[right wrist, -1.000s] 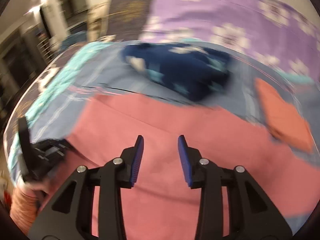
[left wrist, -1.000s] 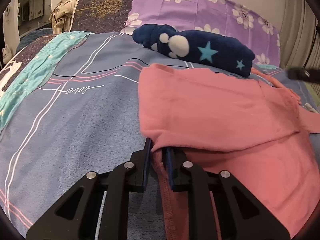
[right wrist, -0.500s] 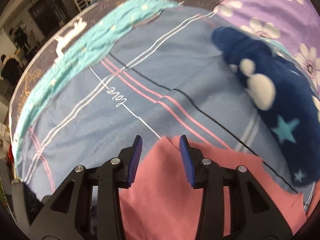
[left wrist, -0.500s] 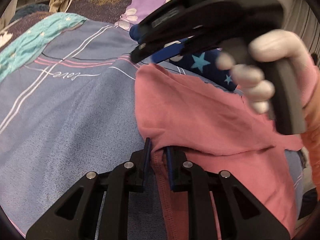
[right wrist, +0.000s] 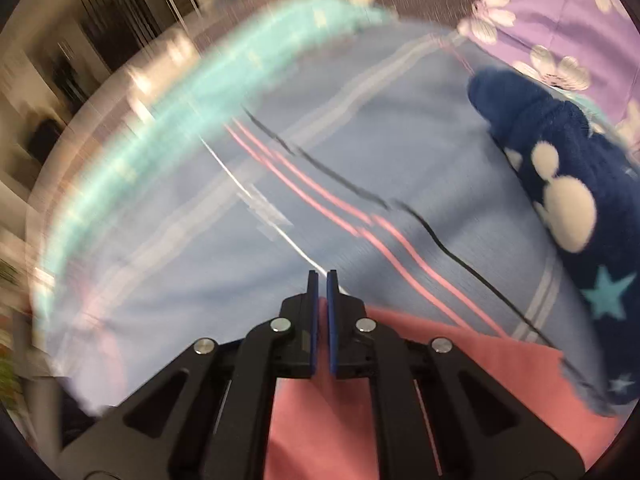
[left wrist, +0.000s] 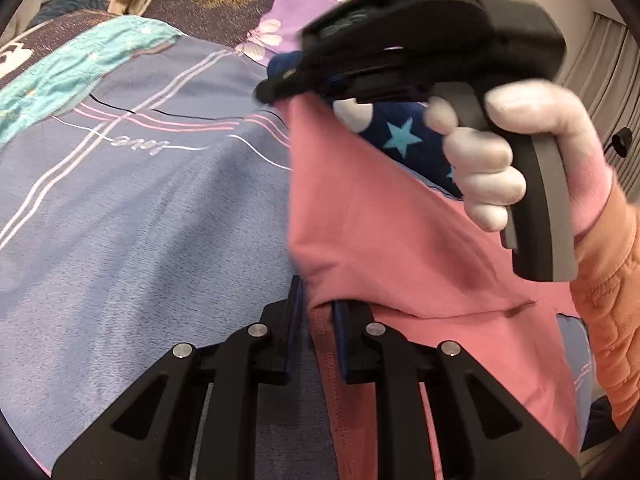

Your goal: Fold small clothes

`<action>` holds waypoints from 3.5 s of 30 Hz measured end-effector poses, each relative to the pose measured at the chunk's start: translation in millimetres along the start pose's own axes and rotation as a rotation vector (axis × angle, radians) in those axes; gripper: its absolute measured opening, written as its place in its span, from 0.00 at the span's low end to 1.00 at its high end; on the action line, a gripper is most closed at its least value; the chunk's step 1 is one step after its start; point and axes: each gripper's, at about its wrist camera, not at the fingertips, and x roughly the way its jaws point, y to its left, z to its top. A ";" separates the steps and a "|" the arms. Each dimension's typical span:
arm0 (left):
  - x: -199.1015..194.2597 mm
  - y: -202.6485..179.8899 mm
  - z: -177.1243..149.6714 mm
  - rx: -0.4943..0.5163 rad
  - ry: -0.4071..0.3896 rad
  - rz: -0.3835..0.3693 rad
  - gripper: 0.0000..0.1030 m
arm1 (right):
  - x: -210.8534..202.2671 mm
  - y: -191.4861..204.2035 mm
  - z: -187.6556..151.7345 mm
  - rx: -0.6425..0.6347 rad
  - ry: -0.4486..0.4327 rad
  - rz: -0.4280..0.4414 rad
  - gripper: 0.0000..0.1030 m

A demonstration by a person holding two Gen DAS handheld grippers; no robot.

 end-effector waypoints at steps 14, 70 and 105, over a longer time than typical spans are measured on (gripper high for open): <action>-10.3 -1.1 -8.3 0.034 0.015 0.085 0.14 | -58.0 -50.1 -63.7 0.060 -0.071 -0.130 0.37; -8.6 -13.7 -2.1 0.251 0.090 0.024 0.46 | -243.2 -184.1 -351.3 0.646 -0.279 -0.321 0.54; 32.9 -54.7 -2.8 0.271 0.153 0.101 0.11 | -189.8 -167.5 -313.5 0.501 -0.202 -0.355 0.23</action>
